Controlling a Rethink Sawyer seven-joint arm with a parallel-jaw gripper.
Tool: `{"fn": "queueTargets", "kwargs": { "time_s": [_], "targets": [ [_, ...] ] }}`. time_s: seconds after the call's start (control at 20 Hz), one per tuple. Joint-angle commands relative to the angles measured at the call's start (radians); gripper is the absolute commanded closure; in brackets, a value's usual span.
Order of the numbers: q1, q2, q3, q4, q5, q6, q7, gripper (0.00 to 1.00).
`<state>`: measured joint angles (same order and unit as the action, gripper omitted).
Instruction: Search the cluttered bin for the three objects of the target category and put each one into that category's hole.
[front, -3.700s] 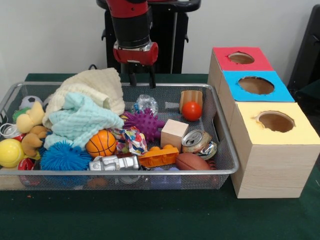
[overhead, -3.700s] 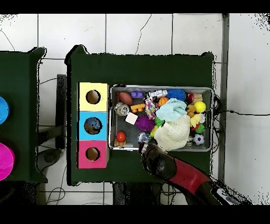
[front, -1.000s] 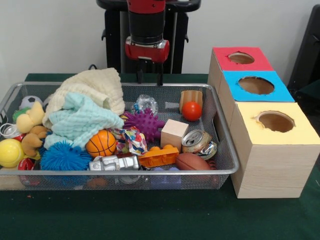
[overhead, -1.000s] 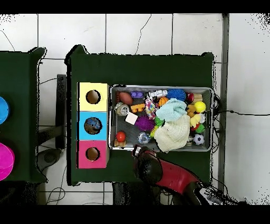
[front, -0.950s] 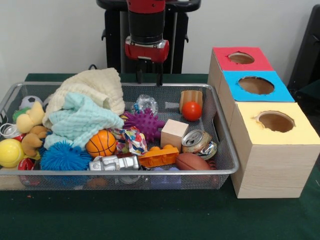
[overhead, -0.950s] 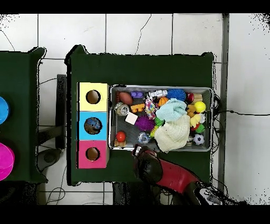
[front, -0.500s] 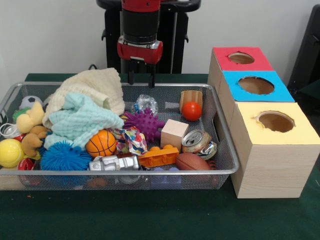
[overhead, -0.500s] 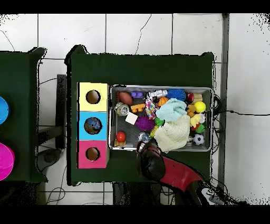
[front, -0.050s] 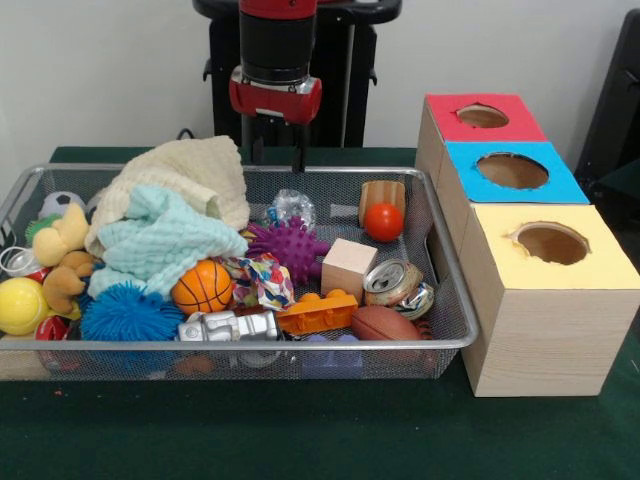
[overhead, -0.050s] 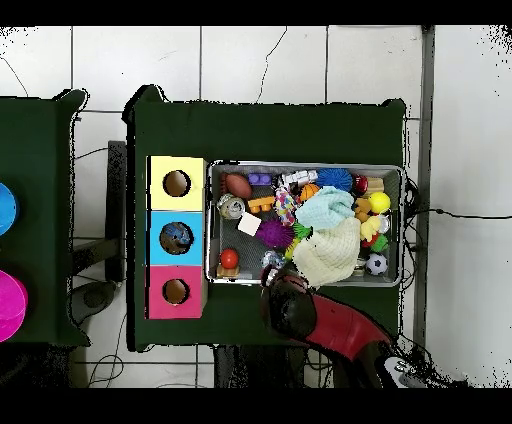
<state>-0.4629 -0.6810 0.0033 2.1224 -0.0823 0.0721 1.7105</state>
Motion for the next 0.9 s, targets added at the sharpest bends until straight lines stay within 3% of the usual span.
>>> {"fn": "queueTargets", "kwargs": {
  "time_s": [0.05, 0.9],
  "targets": [
    [-0.044, 0.06, 0.072, -0.113, 0.046, 0.025, 0.146, 0.0],
    [-0.11, 0.188, 0.147, -0.111, 0.009, -0.12, 0.163, 0.0]
  ]
}}
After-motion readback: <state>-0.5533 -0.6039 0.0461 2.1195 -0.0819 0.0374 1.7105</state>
